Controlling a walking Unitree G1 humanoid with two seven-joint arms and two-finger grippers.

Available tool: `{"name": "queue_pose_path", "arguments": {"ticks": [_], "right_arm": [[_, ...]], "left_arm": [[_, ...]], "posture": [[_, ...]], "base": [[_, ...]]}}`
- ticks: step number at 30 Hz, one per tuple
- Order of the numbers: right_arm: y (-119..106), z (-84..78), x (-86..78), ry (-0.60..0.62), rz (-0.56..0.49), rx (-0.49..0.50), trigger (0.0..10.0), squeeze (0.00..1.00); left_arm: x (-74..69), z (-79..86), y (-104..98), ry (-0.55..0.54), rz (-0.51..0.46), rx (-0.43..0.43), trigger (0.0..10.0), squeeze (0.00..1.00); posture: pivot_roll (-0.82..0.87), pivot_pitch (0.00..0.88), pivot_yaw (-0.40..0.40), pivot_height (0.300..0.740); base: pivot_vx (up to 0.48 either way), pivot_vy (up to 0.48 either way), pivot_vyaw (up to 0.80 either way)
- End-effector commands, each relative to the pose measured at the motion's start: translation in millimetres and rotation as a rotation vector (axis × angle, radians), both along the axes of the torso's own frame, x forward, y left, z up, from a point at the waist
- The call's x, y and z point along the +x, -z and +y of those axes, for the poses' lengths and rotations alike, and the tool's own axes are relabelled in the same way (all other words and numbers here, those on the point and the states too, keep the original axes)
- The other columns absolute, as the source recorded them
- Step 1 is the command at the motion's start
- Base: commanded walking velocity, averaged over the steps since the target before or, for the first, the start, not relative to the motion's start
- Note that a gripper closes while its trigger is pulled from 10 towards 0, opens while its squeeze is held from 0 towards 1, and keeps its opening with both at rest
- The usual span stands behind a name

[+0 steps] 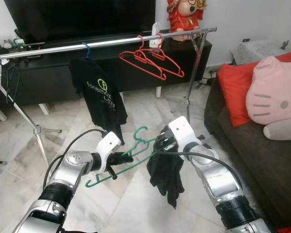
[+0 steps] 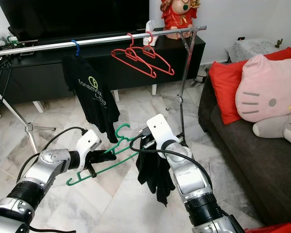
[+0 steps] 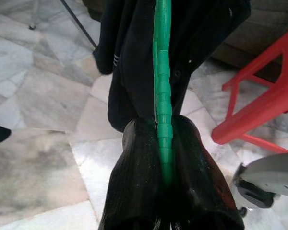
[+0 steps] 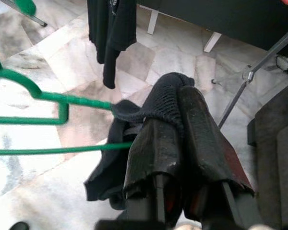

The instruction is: Hang hanger

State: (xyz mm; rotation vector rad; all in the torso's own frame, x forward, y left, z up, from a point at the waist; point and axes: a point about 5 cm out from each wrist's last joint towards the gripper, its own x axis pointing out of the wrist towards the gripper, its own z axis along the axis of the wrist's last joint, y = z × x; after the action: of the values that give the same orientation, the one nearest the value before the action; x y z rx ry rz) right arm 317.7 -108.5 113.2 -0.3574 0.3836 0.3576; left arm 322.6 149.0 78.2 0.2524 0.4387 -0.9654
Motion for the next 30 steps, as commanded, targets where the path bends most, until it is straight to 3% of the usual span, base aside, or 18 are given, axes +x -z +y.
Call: {"name": "queue_pose_path", "arguments": {"ticks": [1, 10, 21, 27, 28, 30], "right_arm": [[-12.4, 10.4, -2.9, -0.032, -0.028, 0.044, 10.0, 0.00], [-25.9, 21.2, -11.3, -0.031, -0.023, 0.143, 10.0, 0.00], [-41.1, 35.0, -17.8, -0.037, -0.023, 0.269, 10.0, 0.00], [-41.9, 32.3, -16.1, -0.013, -0.036, 0.258, 10.0, 0.00], [-36.2, 14.4, -8.8, 0.061, -0.044, 0.197, 10.0, 0.00], [-33.7, 4.6, -5.3, 0.098, -0.050, 0.163, 10.0, 0.00]], "left_arm": [[0.1, -0.6, -5.9, 0.007, -0.005, -0.038, 10.0, 0.00], [6.9, -9.9, -23.0, -0.017, -0.034, -0.169, 10.0, 0.00], [11.0, -19.5, -29.0, -0.036, -0.063, -0.225, 10.0, 0.00], [4.6, -18.4, -23.8, 0.017, -0.020, -0.180, 10.0, 0.00], [-0.7, -8.8, -14.4, 0.032, 0.017, -0.093, 10.0, 0.00], [-2.7, -3.9, -10.3, 0.030, 0.032, -0.058, 10.0, 0.00]], "posture": [[-0.13, 0.000, 0.034, 0.740], [-0.13, 0.000, 0.032, 0.740], [-0.13, 0.000, 0.030, 0.740], [-0.13, 0.000, 0.031, 0.740], [-0.13, 0.000, 0.032, 0.740], [-0.13, 0.000, 0.032, 0.740]], "base": [[0.000, 0.000, 0.00], [0.000, 0.000, 0.00], [0.000, 0.000, 0.00], [0.000, 0.000, 0.00], [0.000, 0.000, 0.00], [0.000, 0.000, 0.00]]}}
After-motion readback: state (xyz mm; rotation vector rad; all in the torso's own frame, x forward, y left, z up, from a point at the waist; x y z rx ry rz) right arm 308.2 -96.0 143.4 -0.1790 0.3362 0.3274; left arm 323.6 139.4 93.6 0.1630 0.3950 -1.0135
